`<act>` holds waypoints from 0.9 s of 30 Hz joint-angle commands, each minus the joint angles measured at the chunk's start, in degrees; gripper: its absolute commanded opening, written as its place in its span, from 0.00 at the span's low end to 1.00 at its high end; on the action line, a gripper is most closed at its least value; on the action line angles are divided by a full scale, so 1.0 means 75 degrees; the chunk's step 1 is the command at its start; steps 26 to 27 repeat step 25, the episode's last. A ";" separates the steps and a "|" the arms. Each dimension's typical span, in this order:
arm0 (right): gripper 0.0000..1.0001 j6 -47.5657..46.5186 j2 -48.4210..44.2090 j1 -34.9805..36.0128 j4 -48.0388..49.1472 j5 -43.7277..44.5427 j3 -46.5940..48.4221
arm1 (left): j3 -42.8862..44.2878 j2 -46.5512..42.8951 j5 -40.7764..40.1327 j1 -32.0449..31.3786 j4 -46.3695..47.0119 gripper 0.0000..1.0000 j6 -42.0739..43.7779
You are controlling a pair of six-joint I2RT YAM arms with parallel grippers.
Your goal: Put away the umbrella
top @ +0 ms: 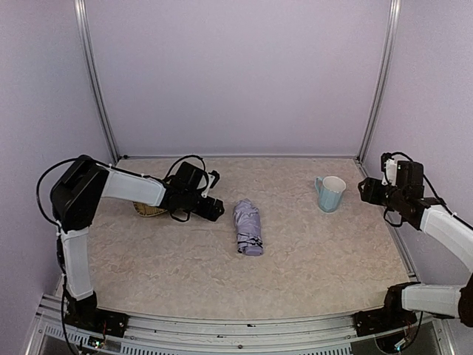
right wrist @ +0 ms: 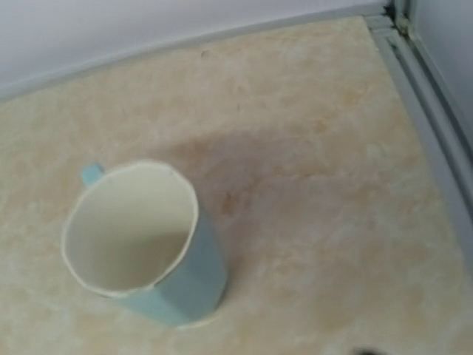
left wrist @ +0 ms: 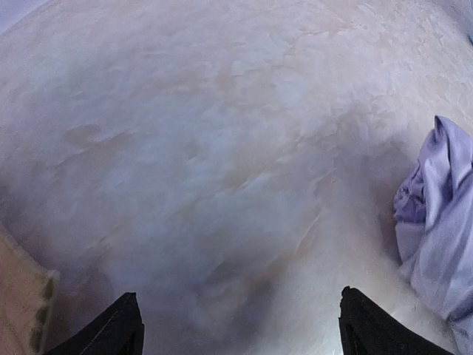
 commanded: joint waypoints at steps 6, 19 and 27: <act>1.00 -0.0368 -0.0551 -0.0247 0.2175 0.1422 -0.1386 | -0.3397 -0.4232 -0.1957 0.1625 0.1365 0.95 0.0276; 1.00 0.0383 -0.0121 -0.0265 0.4615 0.2968 -0.2784 | -0.7614 -0.7212 -0.3746 0.3498 0.5225 0.99 0.0101; 1.00 0.0309 0.0040 -0.0265 0.5131 0.3007 -0.2937 | -0.8050 -0.6754 -0.3445 0.3673 0.6065 0.99 0.0002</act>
